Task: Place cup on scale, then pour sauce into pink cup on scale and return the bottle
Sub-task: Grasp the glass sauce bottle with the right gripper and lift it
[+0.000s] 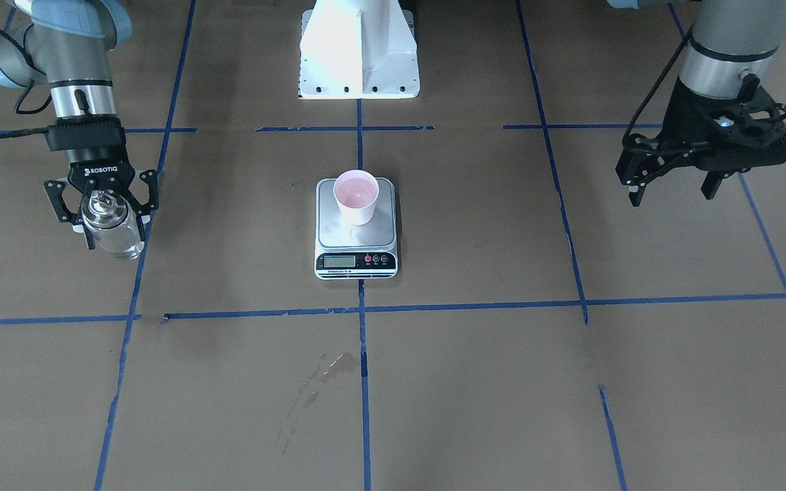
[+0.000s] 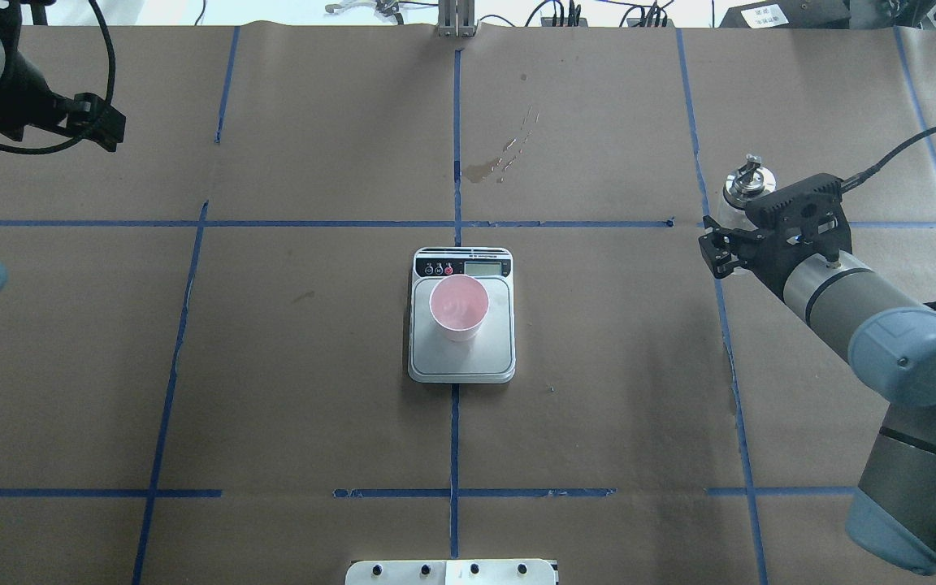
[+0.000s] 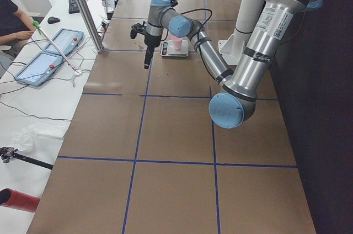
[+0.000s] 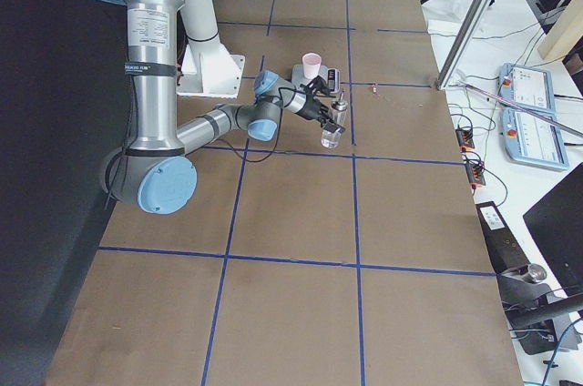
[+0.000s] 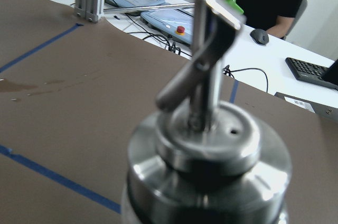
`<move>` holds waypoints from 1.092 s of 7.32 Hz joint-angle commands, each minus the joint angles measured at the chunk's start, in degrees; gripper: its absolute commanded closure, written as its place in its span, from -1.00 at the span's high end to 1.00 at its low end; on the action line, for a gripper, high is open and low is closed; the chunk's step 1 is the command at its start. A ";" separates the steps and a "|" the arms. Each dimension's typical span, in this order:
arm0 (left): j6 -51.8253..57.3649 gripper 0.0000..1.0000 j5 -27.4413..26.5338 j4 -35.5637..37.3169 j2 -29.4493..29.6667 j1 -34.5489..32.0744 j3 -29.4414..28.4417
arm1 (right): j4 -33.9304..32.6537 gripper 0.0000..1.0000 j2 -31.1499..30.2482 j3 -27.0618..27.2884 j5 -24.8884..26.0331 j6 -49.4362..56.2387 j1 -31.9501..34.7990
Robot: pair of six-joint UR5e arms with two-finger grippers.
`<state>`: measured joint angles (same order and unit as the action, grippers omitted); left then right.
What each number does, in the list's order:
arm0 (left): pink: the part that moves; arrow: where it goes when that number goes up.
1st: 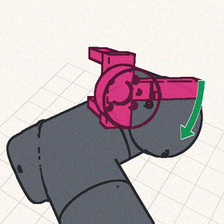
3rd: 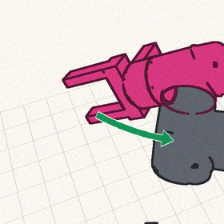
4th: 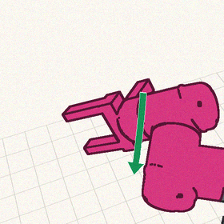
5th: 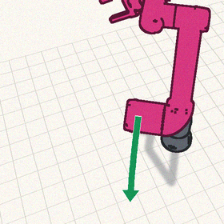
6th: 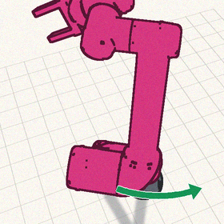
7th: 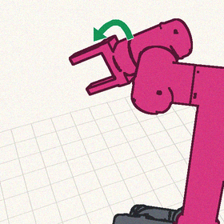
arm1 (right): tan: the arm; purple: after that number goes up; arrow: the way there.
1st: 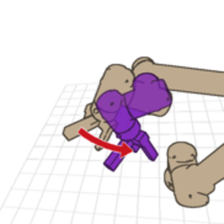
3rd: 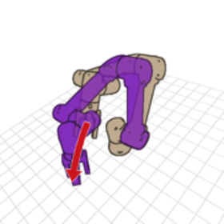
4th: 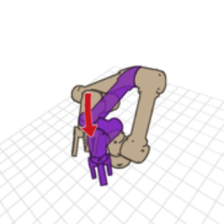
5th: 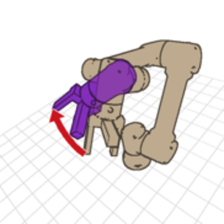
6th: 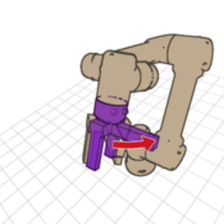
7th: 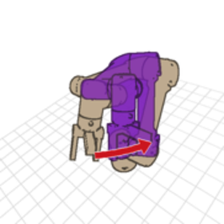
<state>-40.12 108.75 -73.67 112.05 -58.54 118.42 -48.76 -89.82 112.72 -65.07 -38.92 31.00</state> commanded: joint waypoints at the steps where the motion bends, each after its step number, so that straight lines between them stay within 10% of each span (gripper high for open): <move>1: 19.43 1.00 2.93 -1.38 -6.10 -5.76 0.15 | -8.61 -1.00 6.20 3.48 -1.02 3.33 0.03; 4: 59.81 1.00 13.57 -7.60 -14.29 -22.64 -11.06 | -10.04 -1.00 8.96 2.95 -0.32 12.14 -0.41; 8: 53.86 1.00 14.21 -14.73 -16.16 -25.57 -20.75 | -11.61 -1.00 8.87 2.77 11.68 28.85 -5.84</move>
<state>16.66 122.51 -86.62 96.23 -83.17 100.65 -59.41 -81.00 115.50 -58.20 -16.26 27.22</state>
